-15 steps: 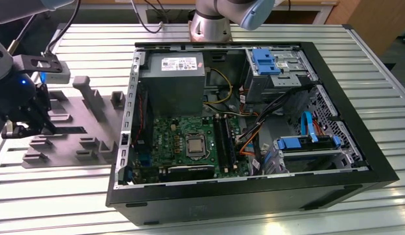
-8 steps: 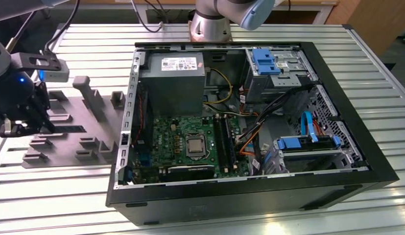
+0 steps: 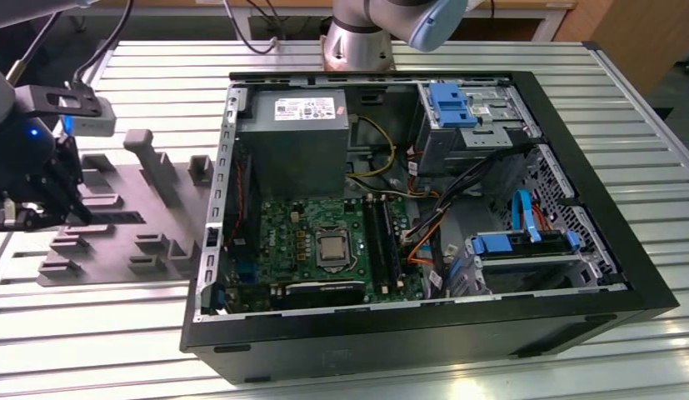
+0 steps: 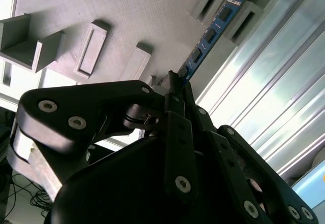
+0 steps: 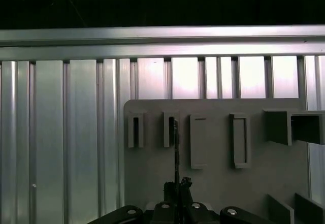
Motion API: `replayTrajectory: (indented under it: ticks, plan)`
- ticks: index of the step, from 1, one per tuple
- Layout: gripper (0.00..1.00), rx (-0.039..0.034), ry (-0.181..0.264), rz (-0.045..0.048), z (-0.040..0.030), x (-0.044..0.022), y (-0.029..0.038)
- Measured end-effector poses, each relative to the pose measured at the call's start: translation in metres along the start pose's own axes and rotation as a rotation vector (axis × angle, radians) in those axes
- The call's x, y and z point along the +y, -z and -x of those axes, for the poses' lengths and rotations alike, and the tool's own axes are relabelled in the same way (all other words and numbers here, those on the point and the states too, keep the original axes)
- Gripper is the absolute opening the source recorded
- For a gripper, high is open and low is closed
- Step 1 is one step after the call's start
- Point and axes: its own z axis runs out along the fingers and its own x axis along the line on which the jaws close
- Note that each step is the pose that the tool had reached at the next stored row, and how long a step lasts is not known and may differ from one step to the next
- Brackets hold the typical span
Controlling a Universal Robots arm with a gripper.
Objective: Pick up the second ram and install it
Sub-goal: 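Pick up the second ram and move it above second insertion slot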
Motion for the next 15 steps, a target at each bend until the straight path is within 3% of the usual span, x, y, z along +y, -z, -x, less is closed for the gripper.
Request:
replayTrajectory:
  ticks: [15]
  plan:
    - [0.14,0.0001,0.000,0.0000,0.0003,0.0002,0.0118]
